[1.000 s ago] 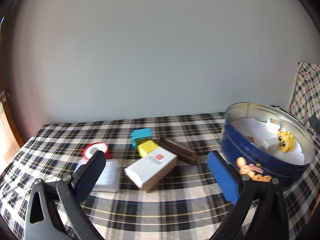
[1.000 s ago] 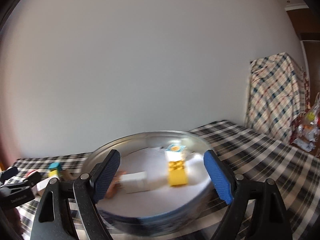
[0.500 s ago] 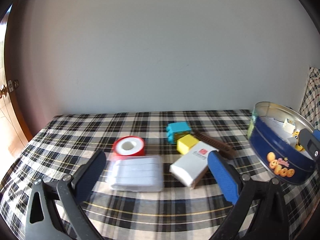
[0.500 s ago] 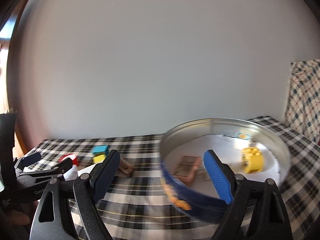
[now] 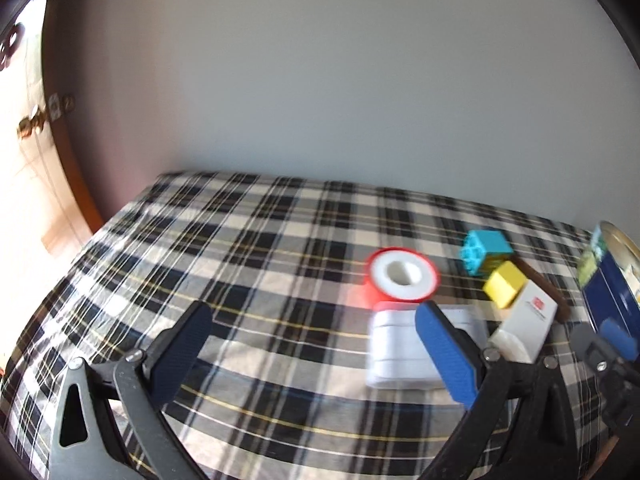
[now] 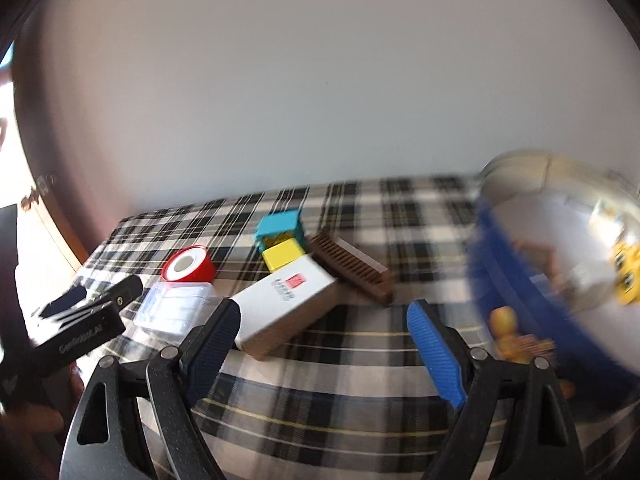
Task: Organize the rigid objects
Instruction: 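Move both open grippers back toward the remaining objects on the bed, then grasp the white printed box with the right gripper while the left gripper grasps the clear plastic container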
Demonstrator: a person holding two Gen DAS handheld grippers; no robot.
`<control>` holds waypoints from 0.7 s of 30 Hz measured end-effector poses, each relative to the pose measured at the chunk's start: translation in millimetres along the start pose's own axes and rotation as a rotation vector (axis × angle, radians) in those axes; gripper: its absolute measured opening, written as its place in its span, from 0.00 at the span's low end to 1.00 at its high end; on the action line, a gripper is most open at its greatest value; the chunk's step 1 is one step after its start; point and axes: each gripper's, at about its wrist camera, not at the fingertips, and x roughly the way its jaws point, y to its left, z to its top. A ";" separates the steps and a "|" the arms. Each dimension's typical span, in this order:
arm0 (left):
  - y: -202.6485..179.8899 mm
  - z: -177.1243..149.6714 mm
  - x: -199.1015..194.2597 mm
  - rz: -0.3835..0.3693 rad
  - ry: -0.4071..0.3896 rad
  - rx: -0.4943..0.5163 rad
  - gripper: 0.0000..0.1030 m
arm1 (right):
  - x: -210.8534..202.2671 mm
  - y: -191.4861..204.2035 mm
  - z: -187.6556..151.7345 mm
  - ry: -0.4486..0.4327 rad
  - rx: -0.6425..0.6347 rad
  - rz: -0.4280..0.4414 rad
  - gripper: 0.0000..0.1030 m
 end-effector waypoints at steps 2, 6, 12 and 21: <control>10.8 2.2 0.2 0.002 0.006 -0.041 1.00 | 15.2 6.0 1.2 0.045 0.029 0.007 0.85; 25.1 5.3 -0.5 0.021 0.004 -0.092 1.00 | 48.0 20.0 4.1 0.141 0.072 0.006 0.85; 33.2 6.5 3.7 0.048 0.024 -0.115 1.00 | 69.4 35.2 12.9 0.165 0.059 -0.047 0.85; 28.0 5.1 6.3 0.005 0.040 -0.095 1.00 | 61.1 39.6 2.5 0.215 -0.165 -0.082 0.52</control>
